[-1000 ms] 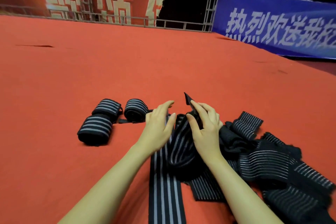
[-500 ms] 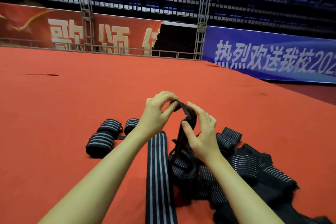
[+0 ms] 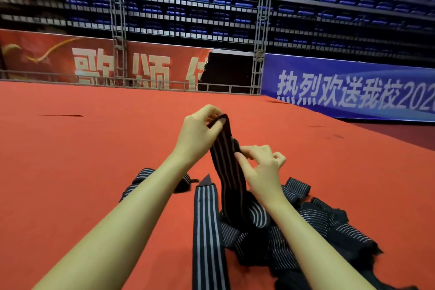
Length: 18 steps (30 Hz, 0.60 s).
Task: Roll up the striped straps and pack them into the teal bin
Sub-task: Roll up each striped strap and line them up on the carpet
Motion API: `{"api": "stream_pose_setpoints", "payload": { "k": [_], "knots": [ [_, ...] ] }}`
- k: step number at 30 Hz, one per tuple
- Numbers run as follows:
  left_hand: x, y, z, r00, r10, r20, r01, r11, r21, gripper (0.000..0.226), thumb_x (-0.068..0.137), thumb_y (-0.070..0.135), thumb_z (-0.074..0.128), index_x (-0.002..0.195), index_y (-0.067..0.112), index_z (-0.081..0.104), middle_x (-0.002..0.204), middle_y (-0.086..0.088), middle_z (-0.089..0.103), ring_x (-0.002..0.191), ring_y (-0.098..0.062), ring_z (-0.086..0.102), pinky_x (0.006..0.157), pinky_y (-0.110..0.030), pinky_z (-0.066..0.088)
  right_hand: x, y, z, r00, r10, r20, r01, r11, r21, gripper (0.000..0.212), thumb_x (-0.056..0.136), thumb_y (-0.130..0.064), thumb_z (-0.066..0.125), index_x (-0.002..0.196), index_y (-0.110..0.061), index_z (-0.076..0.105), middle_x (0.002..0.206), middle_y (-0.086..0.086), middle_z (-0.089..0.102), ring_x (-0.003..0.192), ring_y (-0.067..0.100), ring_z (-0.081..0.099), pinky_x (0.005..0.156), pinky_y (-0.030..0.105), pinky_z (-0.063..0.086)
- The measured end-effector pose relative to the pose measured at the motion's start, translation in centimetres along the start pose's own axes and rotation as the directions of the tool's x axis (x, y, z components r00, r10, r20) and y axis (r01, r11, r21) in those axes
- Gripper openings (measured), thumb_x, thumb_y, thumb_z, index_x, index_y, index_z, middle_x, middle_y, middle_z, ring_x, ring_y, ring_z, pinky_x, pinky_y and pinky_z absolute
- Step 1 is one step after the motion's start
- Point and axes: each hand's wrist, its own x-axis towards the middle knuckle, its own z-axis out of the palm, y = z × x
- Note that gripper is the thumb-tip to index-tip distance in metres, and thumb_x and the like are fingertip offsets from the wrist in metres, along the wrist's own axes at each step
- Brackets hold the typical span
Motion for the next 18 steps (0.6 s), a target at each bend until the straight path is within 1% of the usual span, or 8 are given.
{"api": "stream_pose_setpoints", "payload": {
  "k": [2, 5, 7, 9, 12, 14, 16, 18],
  "knots": [
    [0.0, 0.2, -0.6, 1.000, -0.021, 0.009, 0.022, 0.999, -0.025, 0.014, 0.090, 0.012, 0.062, 0.101, 0.016, 0.056, 0.088, 0.003, 0.065, 0.083, -0.008, 0.061, 0.074, -0.015, 0.046, 1.0, -1.0, -0.5, 1.000, 0.012, -0.013, -0.011, 0.999, 0.030, 0.008, 0.085, -0.036, 0.057, 0.081, -0.036, 0.065, 0.077, -0.018, 0.062, 0.089, 0.002, 0.045, 0.084, 0.028, 0.016],
    [0.2, 0.7, -1.7, 0.999, 0.017, -0.046, -0.022, 0.993, -0.113, 0.024, 0.092, 0.011, 0.060, 0.105, 0.021, 0.043, 0.088, 0.006, 0.061, 0.081, 0.000, 0.058, 0.071, -0.008, 0.043, 3.2, -2.7, -1.4, 0.999, 0.014, -0.034, -0.011, 0.996, 0.085, 0.011, 0.088, -0.031, 0.062, 0.080, -0.038, 0.063, 0.077, -0.019, 0.062, 0.090, 0.005, 0.046, 0.081, 0.028, 0.014],
    [0.4, 1.0, -1.9, 0.994, 0.079, -0.082, -0.088, 0.990, -0.111, 0.029, 0.091, 0.009, 0.061, 0.104, 0.024, 0.039, 0.088, 0.011, 0.058, 0.078, 0.000, 0.057, 0.070, -0.014, 0.046, 4.3, -3.5, -1.9, 0.999, 0.028, -0.026, -0.025, 0.994, 0.108, 0.014, 0.090, -0.026, 0.065, 0.081, -0.037, 0.064, 0.076, -0.022, 0.060, 0.089, 0.001, 0.045, 0.081, 0.027, 0.014],
    [0.5, 1.0, -1.8, 0.982, 0.149, -0.116, -0.156, 0.986, -0.055, 0.030, 0.090, 0.010, 0.063, 0.104, 0.025, 0.041, 0.088, 0.012, 0.056, 0.078, -0.002, 0.055, 0.074, -0.029, 0.050, 4.8, -3.8, -2.3, 0.999, 0.032, -0.022, -0.029, 0.993, 0.118, 0.013, 0.090, -0.025, 0.065, 0.082, -0.035, 0.065, 0.074, -0.025, 0.058, 0.089, -0.004, 0.044, 0.081, 0.026, 0.014],
    [1.3, 1.1, -1.9, 0.944, 0.260, -0.204, -0.263, 0.965, 0.012, 0.024, 0.088, 0.015, 0.062, 0.106, 0.024, 0.048, 0.094, 0.008, 0.060, 0.083, -0.010, 0.058, 0.077, -0.049, 0.049, 5.4, -4.5, -2.9, 0.998, -0.006, -0.066, 0.014, 0.993, 0.121, 0.014, 0.088, -0.025, 0.068, 0.083, -0.038, 0.066, 0.073, -0.025, 0.059, 0.089, 0.001, 0.047, 0.079, 0.028, 0.014],
    [2.2, 1.6, -2.5, 0.918, 0.315, -0.240, -0.315, 0.948, 0.039, 0.028, 0.085, 0.010, 0.062, 0.107, 0.024, 0.053, 0.096, 0.007, 0.063, 0.085, -0.013, 0.061, 0.077, -0.053, 0.049, 6.0, -5.3, -3.1, 0.991, -0.046, -0.125, 0.060, 0.992, 0.113, 0.012, 0.086, -0.026, 0.069, 0.085, -0.038, 0.068, 0.072, -0.025, 0.059, 0.089, 0.004, 0.049, 0.080, 0.029, 0.016],
    [3.1, 2.5, -3.3, 0.897, 0.359, -0.256, -0.347, 0.933, 0.094, 0.033, 0.082, 0.003, 0.062, 0.108, 0.024, 0.057, 0.098, 0.009, 0.063, 0.086, -0.015, 0.063, 0.079, -0.052, 0.048, 6.6, -6.4, -3.4, 0.974, -0.103, -0.200, 0.124, 0.987, 0.100, 0.010, 0.082, -0.029, 0.070, 0.086, -0.038, 0.068, 0.071, -0.029, 0.056, 0.087, -0.004, 0.047, 0.086, 0.025, 0.017],
    [3.8, 3.7, -4.0, 0.886, 0.376, -0.273, -0.341, 0.925, 0.167, 0.027, 0.085, 0.009, 0.059, 0.108, 0.022, 0.064, 0.099, 0.008, 0.065, 0.087, -0.016, 0.063, 0.084, -0.047, 0.041, 7.1, -7.4, -3.7, 0.949, -0.169, -0.266, 0.195, 0.978, 0.073, 0.011, 0.079, -0.029, 0.070, 0.086, -0.038, 0.068, 0.070, -0.032, 0.054, 0.086, -0.012, 0.046, 0.090, 0.019, 0.015]
  ]
}}
